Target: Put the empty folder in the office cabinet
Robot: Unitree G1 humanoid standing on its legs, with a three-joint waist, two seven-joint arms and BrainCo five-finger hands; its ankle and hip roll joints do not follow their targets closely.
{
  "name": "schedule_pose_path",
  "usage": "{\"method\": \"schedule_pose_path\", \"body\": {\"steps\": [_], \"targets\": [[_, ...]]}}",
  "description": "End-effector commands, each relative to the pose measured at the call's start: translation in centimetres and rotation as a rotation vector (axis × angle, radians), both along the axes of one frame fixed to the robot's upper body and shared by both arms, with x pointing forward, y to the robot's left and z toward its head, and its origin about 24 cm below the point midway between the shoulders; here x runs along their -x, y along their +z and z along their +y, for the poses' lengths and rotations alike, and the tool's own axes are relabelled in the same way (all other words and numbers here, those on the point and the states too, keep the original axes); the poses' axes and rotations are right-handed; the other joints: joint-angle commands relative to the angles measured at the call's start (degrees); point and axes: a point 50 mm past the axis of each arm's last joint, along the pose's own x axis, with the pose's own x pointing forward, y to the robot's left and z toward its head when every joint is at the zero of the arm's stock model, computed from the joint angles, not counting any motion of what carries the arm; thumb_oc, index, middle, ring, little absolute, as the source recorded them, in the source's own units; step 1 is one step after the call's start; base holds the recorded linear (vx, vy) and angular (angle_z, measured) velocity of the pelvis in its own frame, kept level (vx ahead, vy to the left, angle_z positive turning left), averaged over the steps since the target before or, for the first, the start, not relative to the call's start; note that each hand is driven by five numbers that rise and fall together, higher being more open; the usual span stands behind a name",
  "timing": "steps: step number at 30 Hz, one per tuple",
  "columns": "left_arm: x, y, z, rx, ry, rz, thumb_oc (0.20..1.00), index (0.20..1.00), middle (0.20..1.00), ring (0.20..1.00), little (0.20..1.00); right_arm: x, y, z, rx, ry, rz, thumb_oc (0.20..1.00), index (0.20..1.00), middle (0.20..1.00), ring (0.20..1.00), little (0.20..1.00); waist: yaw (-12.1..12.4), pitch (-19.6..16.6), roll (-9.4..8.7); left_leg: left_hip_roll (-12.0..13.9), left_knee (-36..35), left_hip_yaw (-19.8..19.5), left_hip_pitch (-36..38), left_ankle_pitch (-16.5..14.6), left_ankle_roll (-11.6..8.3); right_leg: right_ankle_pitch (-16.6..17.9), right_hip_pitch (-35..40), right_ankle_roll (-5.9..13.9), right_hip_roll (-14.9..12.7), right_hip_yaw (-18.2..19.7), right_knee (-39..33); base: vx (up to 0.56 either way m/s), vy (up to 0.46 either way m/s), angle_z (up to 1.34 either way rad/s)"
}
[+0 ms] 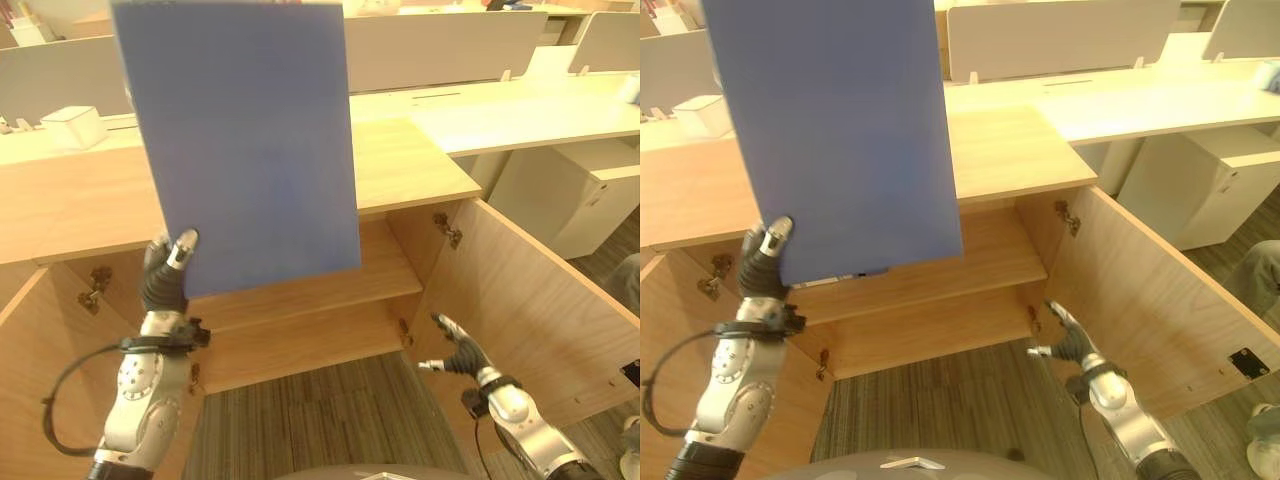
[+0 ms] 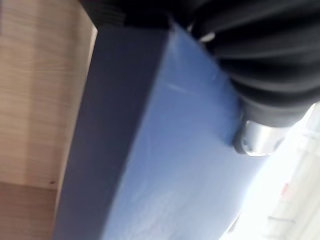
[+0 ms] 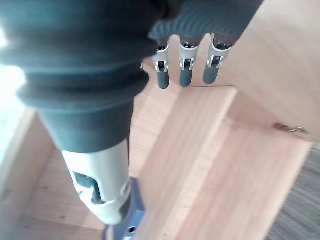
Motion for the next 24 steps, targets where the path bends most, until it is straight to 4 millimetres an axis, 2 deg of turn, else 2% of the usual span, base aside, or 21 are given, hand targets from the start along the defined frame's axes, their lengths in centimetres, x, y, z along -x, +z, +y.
{"method": "schedule_pose_path", "body": {"steps": [1, 2, 4, 5, 7, 11, 12, 13, 16, 18, 20, 24], "targets": [[-1.5, 2.5, 0.0, 0.017, -0.081, -0.11, 0.2, 0.2, 0.2, 0.2, 0.2, -3.1, 4.3, 1.6, -0.174, 0.047, -0.174, 1.0, 1.0, 1.0, 1.0, 1.0, 1.1, -0.5, -2.25, 2.3, 0.0, -4.8, 0.0, -2.6, -1.6, 0.1, 1.2, 4.83, -6.2, -0.6, 0.2, -0.01, 0.003, -0.04], [-1.5, 2.5, 0.0, 0.017, -0.081, -0.11, 0.2, 0.2, 0.2, 0.2, 0.2, -3.1, 4.3, 1.6, -0.174, 0.047, -0.174, 1.0, 1.0, 1.0, 1.0, 1.0, 1.1, -0.5, -2.25, 2.3, 0.0, -4.8, 0.0, -2.6, -1.6, 0.1, 1.2, 4.83, -6.2, -0.6, 0.2, 0.0, 0.0, 0.0], [-1.2, 1.9, -0.4, 0.038, -0.111, -0.08, 0.2, 0.2, 0.2, 0.2, 0.2, -3.8, 6.8, 2.6, -0.243, 0.086, -0.263, 1.0, 1.0, 1.0, 1.0, 1.0, 1.4, -0.5, -2.51, 2.3, 0.0, -4.9, -0.1, -2.6, -1.47, 0.1, 1.2, 4.86, -6.2, -0.8, 0.2, -0.01, 0.003, 0.07], [-1.0, 1.6, -0.7, 0.046, -0.128, -0.065, 0.2, 0.2, 0.2, 0.2, 0.2, -4.4, 9.4, 3.3, -0.294, 0.124, -0.352, 1.0, 1.0, 1.0, 1.0, 1.0, 1.7, -0.6, -2.7, 2.3, 0.0, -5.0, -0.1, -2.6, -1.36, 0.1, 1.3, 4.85, -6.3, -0.8, 0.2, -0.01, 0.0, 0.05], [-0.9, 1.5, -0.8, 0.041, -0.138, -0.058, 0.2, 0.2, 0.2, 0.2, 0.2, -4.9, 11.5, 3.6, -0.344, 0.133, -0.423, 1.0, 1.0, 1.0, 1.0, 1.0, 2.0, -0.7, -2.91, 2.3, 0.0, -5.0, -0.1, -2.7, -1.29, 0.2, 1.3, 4.84, -6.4, -1.0, 0.3, 0.0, -0.005, 0.04], [-0.9, 2.0, -0.9, 0.022, -0.159, -0.067, 0.2, 0.2, 0.2, 0.2, 0.2, -6.0, 14.8, 3.6, -0.419, 0.132, -0.529, 1.0, 1.0, 1.0, 1.0, 1.0, 2.7, -0.8, -3.29, 2.3, 0.0, -5.1, -0.4, -2.6, -1.22, 0.2, 1.3, 4.81, -6.4, -1.3, 0.3, 0.0, 0.0, 0.0], [-0.9, 2.0, -0.9, 0.022, -0.159, -0.067, 0.2, 0.2, 0.2, 0.2, 0.2, -6.0, 14.8, 3.6, -0.419, 0.132, -0.529, 1.0, 1.0, 1.0, 1.0, 1.0, 2.7, -0.8, -3.29, 2.3, 0.0, -5.1, -0.4, -2.6, -1.22, 0.2, 1.3, 4.81, -6.4, -1.3, 0.3, 0.0, 0.0, 0.0], [-0.9, 2.3, -0.9, 0.014, -0.175, -0.078, 0.2, 0.2, 0.2, 0.2, 0.2, -6.5, 16.7, 3.5, -0.451, 0.143, -0.587, 1.0, 1.0, 1.0, 1.0, 1.0, 3.0, -0.9, -3.56, 2.3, 0.0, -5.2, -0.5, -2.5, -1.22, 0.3, 1.2, 4.83, -6.4, -1.3, 0.2, 0.0, 0.0, 0.0], [-0.9, 3.0, -1.0, 0.0, -0.206, -0.104, 0.2, 0.2, 0.2, 0.2, 0.2, -7.0, 18.7, 3.3, -0.494, 0.151, -0.634, 1.0, 1.0, 1.0, 1.0, 1.0, 3.3, -1.1, -3.9, 2.4, 0.0, -5.2, -0.6, -2.4, -1.26, 0.3, 1.1, 4.79, -6.3, -1.3, 0.2, 0.0, 0.0, 0.0], [-0.9, 3.0, -1.0, 0.0, -0.206, -0.104, 0.2, 0.2, 0.2, 0.2, 0.2, -7.0, 18.7, 3.3, -0.494, 0.151, -0.634, 1.0, 1.0, 1.0, 1.0, 1.0, 3.3, -1.1, -3.9, 2.4, 0.0, -5.2, -0.6, -2.4, -1.26, 0.3, 1.1, 4.79, -6.3, -1.3, 0.2, 0.0, 0.0, 0.0], [-0.9, 3.9, -1.3, -0.034, -0.252, -0.141, 0.2, 0.2, 0.2, 0.2, 0.2, -8.0, 20.2, 3.5, -0.518, 0.162, -0.649, 1.0, 1.0, 1.0, 1.0, 1.0, 3.6, -1.3, -4.29, 2.5, 0.0, -5.0, -0.6, -2.4, -1.33, 0.5, 1.0, 4.79, -6.3, -1.3, 0.2, 0.0, 0.0, 0.0], [-0.9, 4.3, -1.4, -0.052, -0.27, -0.157, 0.2, 0.2, 0.2, 0.2, 0.2, -8.6, 20.8, 3.5, -0.528, 0.162, -0.648, 1.0, 1.0, 1.0, 1.0, 1.0, 3.8, -1.4, -4.39, 2.5, 0.0, -4.9, -0.6, -2.4, -1.38, 0.6, 1.0, 4.78, -6.2, -1.2, 0.2, 0.0, 0.0, 0.0]]}}
